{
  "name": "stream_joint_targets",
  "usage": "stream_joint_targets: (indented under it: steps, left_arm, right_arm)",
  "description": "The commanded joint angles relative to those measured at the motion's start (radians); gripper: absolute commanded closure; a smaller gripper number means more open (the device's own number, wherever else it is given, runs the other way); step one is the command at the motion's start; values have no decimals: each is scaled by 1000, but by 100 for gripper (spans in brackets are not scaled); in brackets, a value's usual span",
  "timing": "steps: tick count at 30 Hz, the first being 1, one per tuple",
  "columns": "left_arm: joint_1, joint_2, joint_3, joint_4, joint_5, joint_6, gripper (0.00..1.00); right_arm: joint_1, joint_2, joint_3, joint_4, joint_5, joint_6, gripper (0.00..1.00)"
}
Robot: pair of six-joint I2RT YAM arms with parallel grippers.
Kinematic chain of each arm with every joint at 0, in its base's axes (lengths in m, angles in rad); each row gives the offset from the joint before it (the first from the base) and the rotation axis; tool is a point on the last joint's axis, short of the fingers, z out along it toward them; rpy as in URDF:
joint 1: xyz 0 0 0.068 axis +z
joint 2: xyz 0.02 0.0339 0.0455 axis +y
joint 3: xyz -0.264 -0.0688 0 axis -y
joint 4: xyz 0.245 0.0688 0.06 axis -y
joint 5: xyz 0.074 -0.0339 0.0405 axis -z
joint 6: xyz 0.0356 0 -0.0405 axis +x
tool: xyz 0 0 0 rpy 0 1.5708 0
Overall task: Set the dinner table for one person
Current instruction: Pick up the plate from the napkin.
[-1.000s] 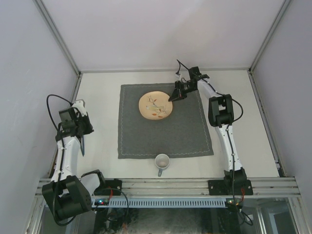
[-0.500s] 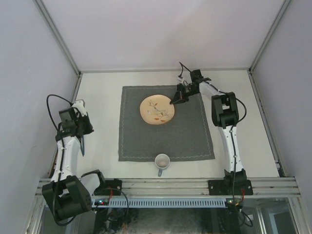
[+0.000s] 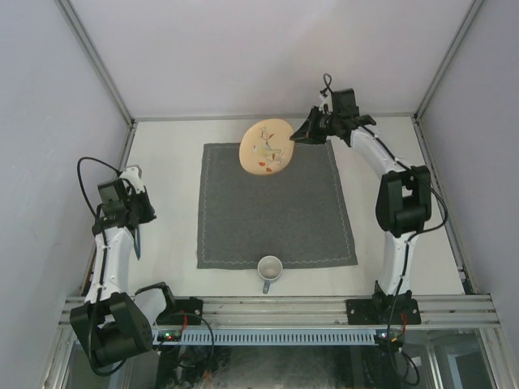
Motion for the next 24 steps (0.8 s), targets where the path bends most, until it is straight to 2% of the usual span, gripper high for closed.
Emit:
stream_joint_targets:
  steps: [1, 5, 12, 19, 24]
  left_arm:
    - [12, -37, 5, 29, 26, 20, 81]
    - [12, -46, 9, 19, 27, 24, 81]
    - [12, -29, 34, 22, 59, 41, 80]
    - [11, 49, 86, 31, 134, 46, 80]
    - [12, 33, 76, 73, 141, 49, 80]
  right_arm:
    - [28, -179, -56, 59, 85, 129, 100]
    - [15, -274, -142, 51, 241, 97, 100]
    - [-104, -448, -326, 14, 452, 126, 100]
    - [-325, -575, -465, -38, 462, 137, 100]
    - [-462, -636, -550, -12, 428, 158, 100]
